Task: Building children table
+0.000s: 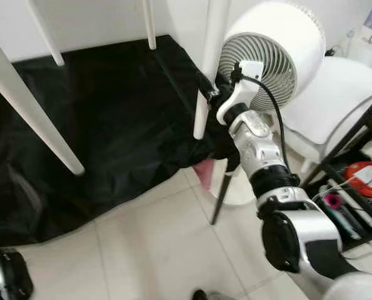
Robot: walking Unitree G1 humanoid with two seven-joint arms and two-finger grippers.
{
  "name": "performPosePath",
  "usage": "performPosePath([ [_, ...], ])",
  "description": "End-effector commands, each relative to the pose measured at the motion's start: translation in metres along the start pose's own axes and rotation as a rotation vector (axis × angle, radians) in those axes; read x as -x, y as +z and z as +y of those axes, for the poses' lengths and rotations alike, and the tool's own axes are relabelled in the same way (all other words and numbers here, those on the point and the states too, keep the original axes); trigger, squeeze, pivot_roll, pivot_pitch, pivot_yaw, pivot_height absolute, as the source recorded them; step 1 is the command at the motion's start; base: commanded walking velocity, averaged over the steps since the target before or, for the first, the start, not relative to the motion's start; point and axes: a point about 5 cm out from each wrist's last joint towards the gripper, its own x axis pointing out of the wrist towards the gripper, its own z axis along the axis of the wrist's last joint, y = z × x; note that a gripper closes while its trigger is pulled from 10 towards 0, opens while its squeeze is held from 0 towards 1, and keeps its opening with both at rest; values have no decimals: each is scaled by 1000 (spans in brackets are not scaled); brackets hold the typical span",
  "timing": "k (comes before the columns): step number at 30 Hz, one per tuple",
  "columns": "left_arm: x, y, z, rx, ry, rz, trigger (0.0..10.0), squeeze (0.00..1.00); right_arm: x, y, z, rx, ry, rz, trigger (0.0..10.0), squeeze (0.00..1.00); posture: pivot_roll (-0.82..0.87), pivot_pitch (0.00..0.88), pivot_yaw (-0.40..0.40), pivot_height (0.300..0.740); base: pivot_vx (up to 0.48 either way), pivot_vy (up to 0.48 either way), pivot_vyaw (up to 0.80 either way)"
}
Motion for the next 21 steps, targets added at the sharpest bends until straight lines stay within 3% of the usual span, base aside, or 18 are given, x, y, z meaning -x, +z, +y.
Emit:
performPosePath([
  [1, 3, -63, -18, 73, -190, 312, 10000, 1000, 7, -50, 30, -66, 132, 202, 10000, 1000, 105, 290, -65, 740, 0, 0, 0],
  [4, 5, -67, -14, 78, -187, 330, 10000, 1000, 15, -51, 16, -64, 101, 191, 10000, 1000, 99, 299, -58, 740, 0, 0, 0],
  [14, 10, -76, -8, 48, -181, 362, 10000, 1000, 28, -50, 0, -48, 65, 149, 10000, 1000, 97, 304, -54, 740, 0, 0, 0],
  [15, 10, -77, -8, 42, -180, 363, 10000, 0, 30, -49, -2, -44, 67, 135, 10000, 1000, 98, 304, -54, 740, 0, 0, 0],
  [16, 11, -77, -8, 39, -179, 364, 10000, 0, 32, -48, -3, -41, 68, 121, 10000, 565, 97, 304, -53, 740, 0, 0, 0],
  [17, 11, -77, -8, 39, -179, 364, 10000, 0, 32, -48, -3, -41, 68, 121, 10000, 565, 97, 304, -53, 740, 0, 0, 0],
  [18, 11, -78, -8, 37, -180, 365, 10000, 0, 33, -47, -4, -38, 69, 110, 10000, 0, 97, 304, -53, 740, 0, 0, 0],
  [21, 11, -78, -8, 32, -182, 363, 10000, 0, 35, -40, -6, -27, 87, 70, 10000, 0, 97, 302, -53, 740, 0, 0, 0],
])
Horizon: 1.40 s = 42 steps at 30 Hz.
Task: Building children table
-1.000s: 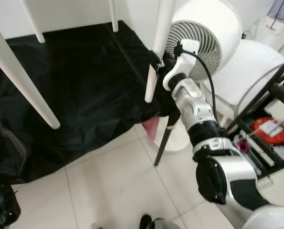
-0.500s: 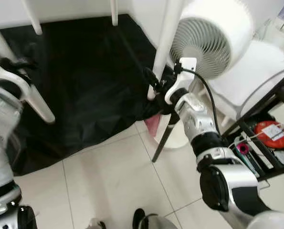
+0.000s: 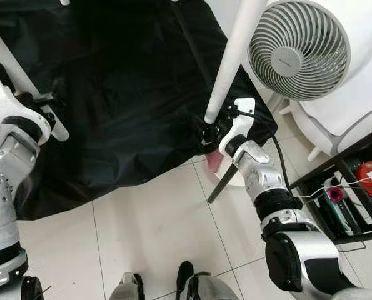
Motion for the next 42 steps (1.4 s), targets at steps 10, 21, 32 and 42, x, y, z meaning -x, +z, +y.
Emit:
performPosePath([
  [10, 2, -13, -13, -15, -183, 34, 10000, 0, 8, 10, -1, 60, 26, -75, 10000, 0, 92, 289, -54, 740, 0, 0, 0],
  [21, 2, -22, -12, -14, -185, 36, 10000, 0, 20, 17, -11, 115, -26, -106, 10000, 0, 80, 272, -50, 740, 0, 0, 0],
  [32, 1, -29, -12, 2, -185, 53, 10000, 0, 26, 18, -17, 136, -43, -99, 10000, 0, 67, 260, -54, 740, 0, 134, 0],
  [42, 8, -36, -11, -58, -188, 43, 10000, 0, 38, 19, -20, 164, -89, -122, 10000, 0, 68, 247, -55, 740, 0, 141, 0],
])
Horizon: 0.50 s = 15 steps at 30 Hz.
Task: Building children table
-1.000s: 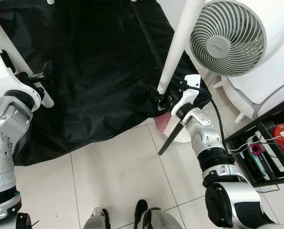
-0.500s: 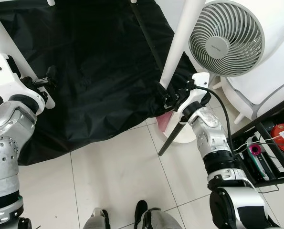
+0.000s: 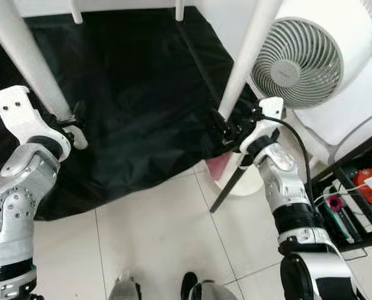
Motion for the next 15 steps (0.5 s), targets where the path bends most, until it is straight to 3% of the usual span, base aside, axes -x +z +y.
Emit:
performPosePath([
  [1, 5, -4, -10, -48, -191, -2, 10000, 0, 6, -5, 6, 11, 17, 8, 10000, 0, 67, 241, -56, 740, 0, 0, 0],
  [10, 20, -34, 0, -104, -149, 46, 10000, 0, 41, -14, -3, 37, -60, 35, 10000, 0, 57, 230, -49, 740, 0, 0, 0],
  [15, 24, -43, 5, -129, -142, 64, 10000, 0, 49, -16, -4, 44, -78, 50, 10000, 0, 54, 230, -42, 740, 0, 0, 0],
])
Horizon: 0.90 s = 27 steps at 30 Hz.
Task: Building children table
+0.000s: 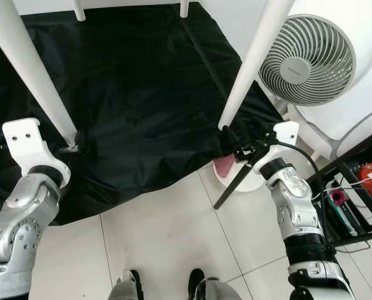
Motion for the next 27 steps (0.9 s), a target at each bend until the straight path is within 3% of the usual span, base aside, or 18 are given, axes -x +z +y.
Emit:
performPosePath([
  [1, 3, -3, -9, -23, -205, 3, 10000, 0, 5, -3, -3, 2, -15, 16, 10000, 0, 54, 230, -42, 740, 0, 0, 0],
  [19, 15, -18, -15, -97, -299, -10, 10000, 0, 18, -3, -9, 13, -61, 28, 10000, 0, 57, 231, -34, 740, 0, 0, 0],
  [23, 31, -32, -16, -180, -406, -51, 10000, 0, 36, -14, -6, 25, -41, 57, 10000, 0, 67, 222, -29, 740, 0, 0, 0],
  [27, 45, -46, -16, -252, -437, -93, 10000, 0, 55, -26, -2, 63, -30, 83, 10000, 0, 74, 203, -20, 740, 0, 0, 0],
])
